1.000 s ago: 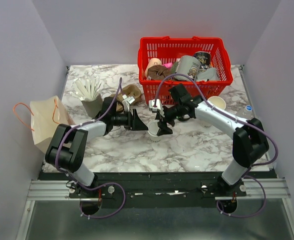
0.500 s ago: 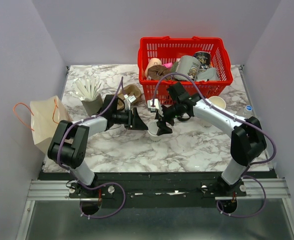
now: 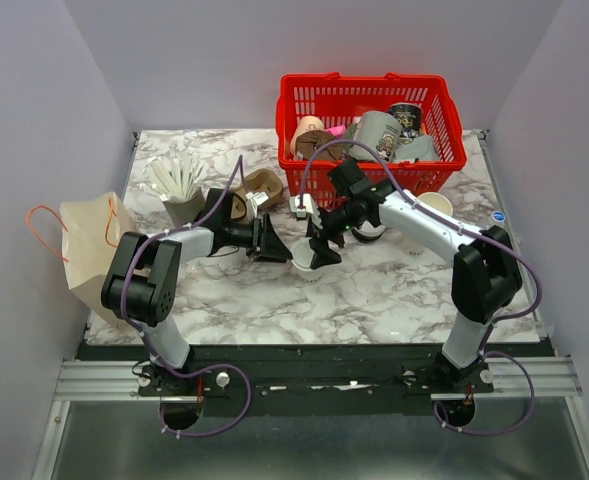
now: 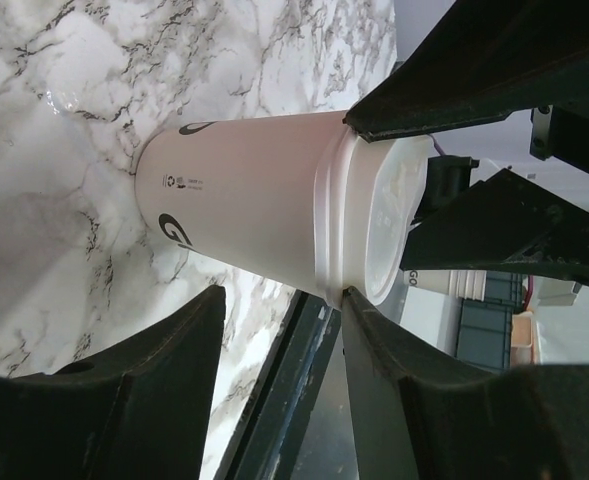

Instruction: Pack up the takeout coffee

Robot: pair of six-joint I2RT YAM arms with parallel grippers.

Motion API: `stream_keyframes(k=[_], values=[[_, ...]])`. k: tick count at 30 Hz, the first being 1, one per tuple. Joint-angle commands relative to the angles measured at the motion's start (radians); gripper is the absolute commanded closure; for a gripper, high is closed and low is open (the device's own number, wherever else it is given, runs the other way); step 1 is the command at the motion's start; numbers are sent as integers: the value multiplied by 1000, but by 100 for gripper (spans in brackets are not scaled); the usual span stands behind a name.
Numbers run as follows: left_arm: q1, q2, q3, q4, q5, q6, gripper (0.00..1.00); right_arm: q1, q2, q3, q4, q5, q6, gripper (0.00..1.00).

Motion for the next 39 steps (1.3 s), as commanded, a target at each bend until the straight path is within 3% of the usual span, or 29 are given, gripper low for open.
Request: stream_keyframes(k=[1, 6, 15, 27, 39], values=[[2, 30, -59, 68, -250, 35, 43, 47, 137, -152, -100, 185, -49, 34], [0, -34, -125, 315, -169, -42, 41, 47, 105, -186, -55, 196, -40, 33], [0, -10, -230, 889, -117, -395, 40, 47, 129, -168, -66, 206, -26, 33], [0, 51, -191, 855, -130, -421, 42, 47, 145, -157, -66, 216, -14, 33], [10, -57, -245, 668, -149, -252, 42, 48, 157, -148, -70, 220, -6, 33]])
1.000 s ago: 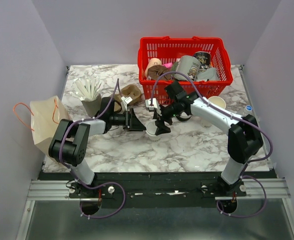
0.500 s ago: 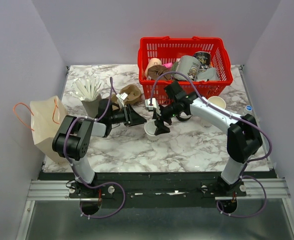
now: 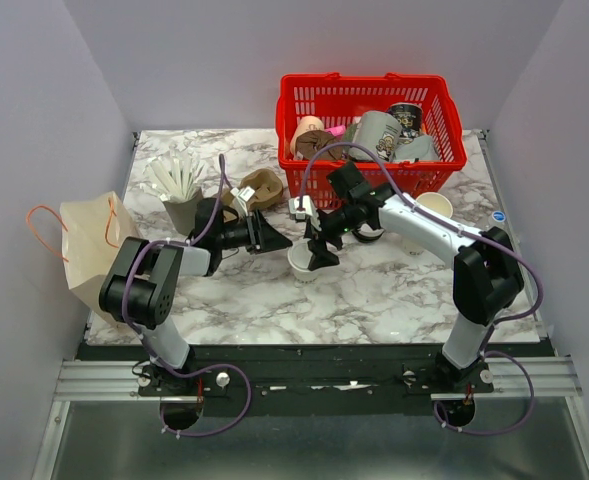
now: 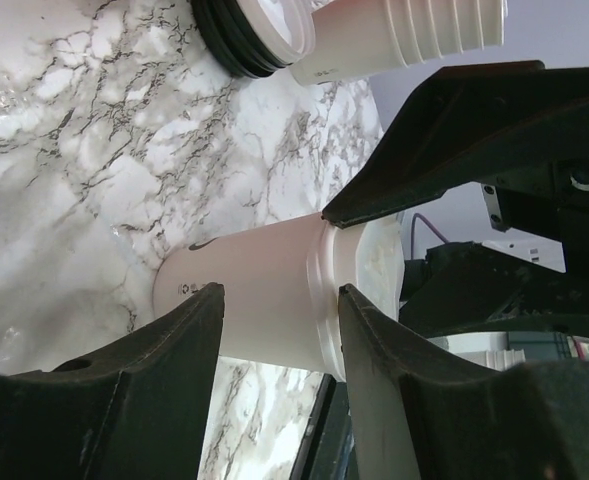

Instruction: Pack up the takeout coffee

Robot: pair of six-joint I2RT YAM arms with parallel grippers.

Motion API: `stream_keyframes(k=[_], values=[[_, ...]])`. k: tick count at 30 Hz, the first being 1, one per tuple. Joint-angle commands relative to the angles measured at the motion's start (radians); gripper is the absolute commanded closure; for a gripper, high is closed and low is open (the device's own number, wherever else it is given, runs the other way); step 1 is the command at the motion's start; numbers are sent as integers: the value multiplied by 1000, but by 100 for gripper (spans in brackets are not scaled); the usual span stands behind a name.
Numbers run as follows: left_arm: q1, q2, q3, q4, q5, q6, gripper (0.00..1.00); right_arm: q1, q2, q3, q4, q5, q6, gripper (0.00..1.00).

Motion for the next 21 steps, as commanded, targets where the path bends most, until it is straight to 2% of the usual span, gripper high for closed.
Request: stream_keyframes(k=[1, 7, 11, 21], values=[[10, -46, -26, -62, -21, 83, 42, 39, 173, -101, -135, 225, -32, 33], [10, -51, -9, -149, -47, 159, 43, 39, 178, -92, -145, 225, -37, 33], [6, -37, 17, -326, -154, 251, 48, 39, 181, -94, -151, 227, -38, 33], [6, 81, 45, -383, -197, 242, 54, 41, 201, -78, -171, 228, -45, 32]])
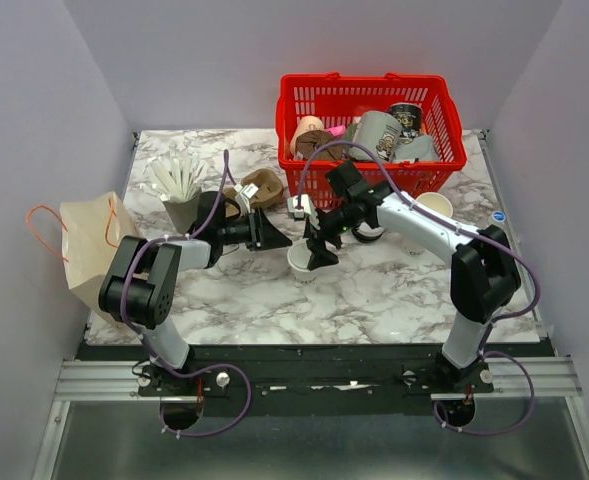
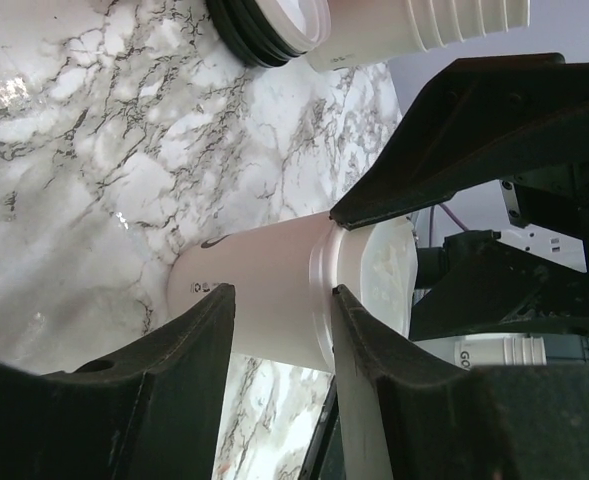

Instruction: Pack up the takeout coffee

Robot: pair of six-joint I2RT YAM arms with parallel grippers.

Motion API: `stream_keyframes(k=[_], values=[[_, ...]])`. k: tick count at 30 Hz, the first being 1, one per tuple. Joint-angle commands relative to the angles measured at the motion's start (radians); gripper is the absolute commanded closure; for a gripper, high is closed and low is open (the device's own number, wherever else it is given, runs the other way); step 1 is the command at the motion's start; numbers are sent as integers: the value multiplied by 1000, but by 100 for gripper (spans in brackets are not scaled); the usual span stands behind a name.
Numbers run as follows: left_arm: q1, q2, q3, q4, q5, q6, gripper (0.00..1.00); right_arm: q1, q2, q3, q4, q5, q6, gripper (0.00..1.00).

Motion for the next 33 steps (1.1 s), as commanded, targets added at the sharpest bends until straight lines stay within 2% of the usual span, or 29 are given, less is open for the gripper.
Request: stream_keyframes(k=[1, 7, 11, 15, 18, 24, 29, 33], values=[[-1, 107, -12, -194, -205, 106, 55, 36, 185, -99, -154, 230, -48, 32], [-7, 141, 19, -294, -255, 170, 58, 39, 192, -109, -128, 262, 4, 33], [-12, 133, -1, -254, -235, 167, 58, 57, 163, -165, -55, 313, 30, 34], [-13, 83, -21, -196, -222, 160, 57, 59, 177, -146, -73, 312, 32, 33], [-13, 17, -12, -246, -243, 196, 53, 59, 162, -155, -70, 302, 19, 30], [-12, -136, 46, -446, -318, 311, 42, 45, 152, -145, -64, 273, 39, 22], [-9, -189, 71, -481, -295, 353, 40, -19, 171, -73, -88, 220, 88, 17], [-9, -224, 71, -440, -220, 350, 37, -46, 179, -37, -116, 169, 99, 11]])
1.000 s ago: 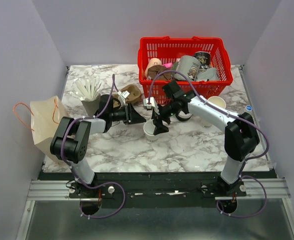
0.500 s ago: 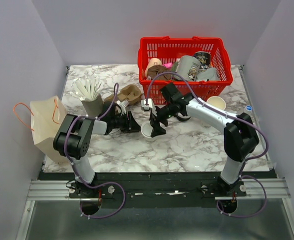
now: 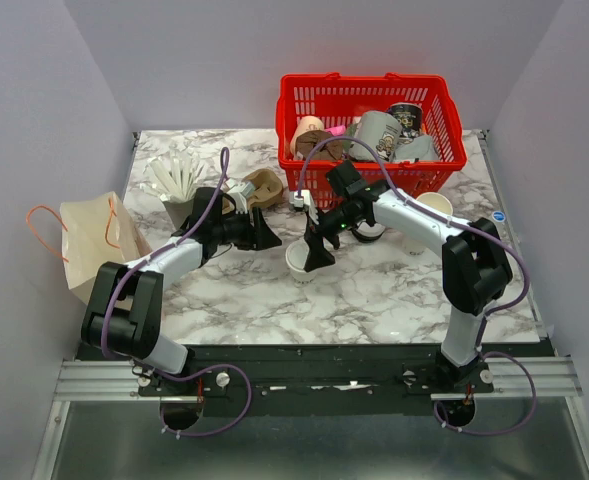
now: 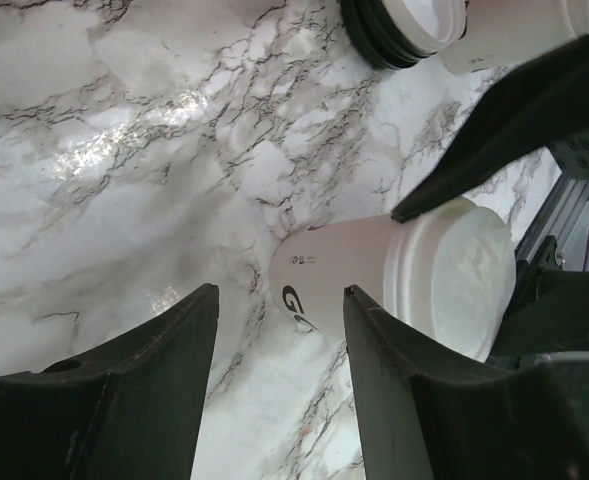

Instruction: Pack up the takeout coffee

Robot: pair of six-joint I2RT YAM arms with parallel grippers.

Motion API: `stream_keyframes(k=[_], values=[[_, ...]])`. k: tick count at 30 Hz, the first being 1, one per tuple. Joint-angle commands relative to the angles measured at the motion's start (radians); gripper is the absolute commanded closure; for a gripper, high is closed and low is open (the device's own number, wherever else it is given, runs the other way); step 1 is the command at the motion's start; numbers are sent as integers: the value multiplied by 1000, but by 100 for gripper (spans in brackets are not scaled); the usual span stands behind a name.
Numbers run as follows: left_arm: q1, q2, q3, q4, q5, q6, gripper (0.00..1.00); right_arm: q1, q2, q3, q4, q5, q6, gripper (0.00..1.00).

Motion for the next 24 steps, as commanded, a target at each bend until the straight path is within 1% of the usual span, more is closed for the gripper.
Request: stream_keyframes(k=[1, 3, 4, 9, 18, 24], values=[[-1, -43, 13, 1, 97, 29, 37, -25, 132, -54, -136, 213, -49, 0], [-1, -49, 11, 49, 131, 0, 35, -25, 130, -43, -141, 197, -41, 0], [-1, -52, 10, 70, 174, -17, 34, -24, 129, -40, -144, 191, -38, 0], [0, -34, 13, 181, 254, -97, 32, -27, 109, -22, -141, 171, -29, 0], [-3, 20, 59, 179, 309, -105, 32, -38, 107, 90, -170, 154, 28, 0], [-15, 57, 76, 202, 351, -114, 32, -41, 112, 118, -190, 121, 45, 0]])
